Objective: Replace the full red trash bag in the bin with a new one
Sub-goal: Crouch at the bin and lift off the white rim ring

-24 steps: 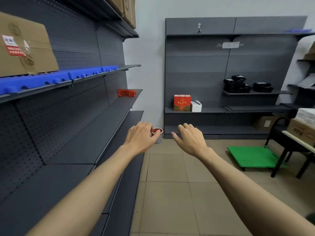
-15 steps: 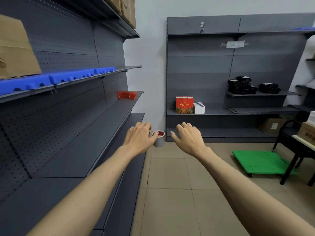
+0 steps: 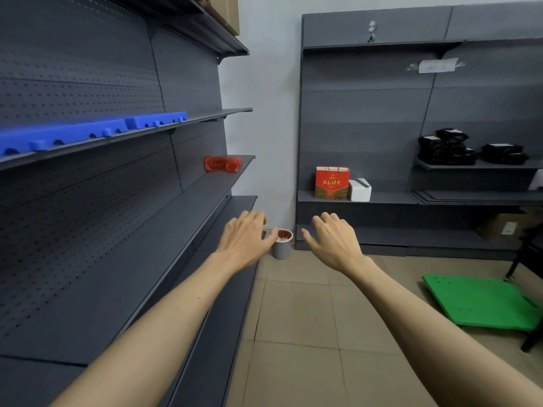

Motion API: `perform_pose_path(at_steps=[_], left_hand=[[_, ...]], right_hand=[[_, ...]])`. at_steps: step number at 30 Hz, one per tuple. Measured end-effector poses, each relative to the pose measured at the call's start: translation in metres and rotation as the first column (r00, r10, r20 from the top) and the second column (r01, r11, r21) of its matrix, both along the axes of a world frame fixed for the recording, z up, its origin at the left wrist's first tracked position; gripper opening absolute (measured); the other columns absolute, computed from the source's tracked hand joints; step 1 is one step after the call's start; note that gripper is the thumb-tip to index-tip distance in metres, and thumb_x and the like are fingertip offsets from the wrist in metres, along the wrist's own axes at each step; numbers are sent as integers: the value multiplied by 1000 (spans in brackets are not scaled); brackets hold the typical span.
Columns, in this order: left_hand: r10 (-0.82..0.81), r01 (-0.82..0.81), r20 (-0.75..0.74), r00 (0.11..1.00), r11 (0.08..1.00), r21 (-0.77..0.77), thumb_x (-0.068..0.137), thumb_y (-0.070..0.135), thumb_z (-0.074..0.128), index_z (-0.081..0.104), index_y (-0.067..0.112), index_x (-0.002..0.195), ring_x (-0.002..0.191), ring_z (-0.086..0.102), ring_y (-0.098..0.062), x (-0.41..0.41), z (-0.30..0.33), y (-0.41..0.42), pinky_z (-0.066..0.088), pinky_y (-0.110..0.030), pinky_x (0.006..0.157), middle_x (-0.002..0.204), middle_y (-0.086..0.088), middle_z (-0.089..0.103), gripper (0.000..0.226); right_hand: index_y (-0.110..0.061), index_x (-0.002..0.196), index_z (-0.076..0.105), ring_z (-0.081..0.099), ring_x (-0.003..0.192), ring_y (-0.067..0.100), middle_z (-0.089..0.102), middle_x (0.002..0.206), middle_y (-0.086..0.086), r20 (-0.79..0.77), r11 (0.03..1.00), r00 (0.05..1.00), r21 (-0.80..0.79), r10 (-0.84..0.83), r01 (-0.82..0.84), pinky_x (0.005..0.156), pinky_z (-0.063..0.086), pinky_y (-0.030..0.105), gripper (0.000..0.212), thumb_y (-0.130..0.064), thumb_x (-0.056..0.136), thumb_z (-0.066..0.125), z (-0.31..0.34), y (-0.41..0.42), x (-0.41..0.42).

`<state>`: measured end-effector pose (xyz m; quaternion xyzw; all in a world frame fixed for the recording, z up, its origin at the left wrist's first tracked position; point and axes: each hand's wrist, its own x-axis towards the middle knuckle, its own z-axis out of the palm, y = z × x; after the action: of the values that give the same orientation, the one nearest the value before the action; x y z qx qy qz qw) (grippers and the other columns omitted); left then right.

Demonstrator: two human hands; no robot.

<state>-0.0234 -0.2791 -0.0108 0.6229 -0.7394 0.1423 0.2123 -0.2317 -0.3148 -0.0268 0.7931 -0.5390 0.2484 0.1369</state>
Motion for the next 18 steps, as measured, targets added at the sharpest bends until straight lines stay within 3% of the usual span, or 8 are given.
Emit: perform_pose_path(at_steps=[7, 18], left_hand=[[29, -30, -23, 999, 1000, -7, 96, 51, 38, 58, 13, 104, 92, 56, -20, 18, -16, -88, 46, -37, 76, 102, -1, 63, 44], [13, -13, -18, 1000, 1000, 27, 97, 48, 40, 56, 13, 102, 91, 55, -21, 63, -26, -271, 45, -37, 76, 100, -2, 63, 39]], right_hand=[[-11, 87, 57, 48, 78, 21, 56, 86, 5, -20, 1000, 1000, 7, 8, -8, 66, 39, 33, 40, -46, 95, 38, -12, -85, 20], [-10, 89, 57, 50, 79, 22, 56, 87, 5, -29, 997, 1000, 74, -5, 7, 65, 36, 31, 41, -46, 96, 38, -22, -270, 67]])
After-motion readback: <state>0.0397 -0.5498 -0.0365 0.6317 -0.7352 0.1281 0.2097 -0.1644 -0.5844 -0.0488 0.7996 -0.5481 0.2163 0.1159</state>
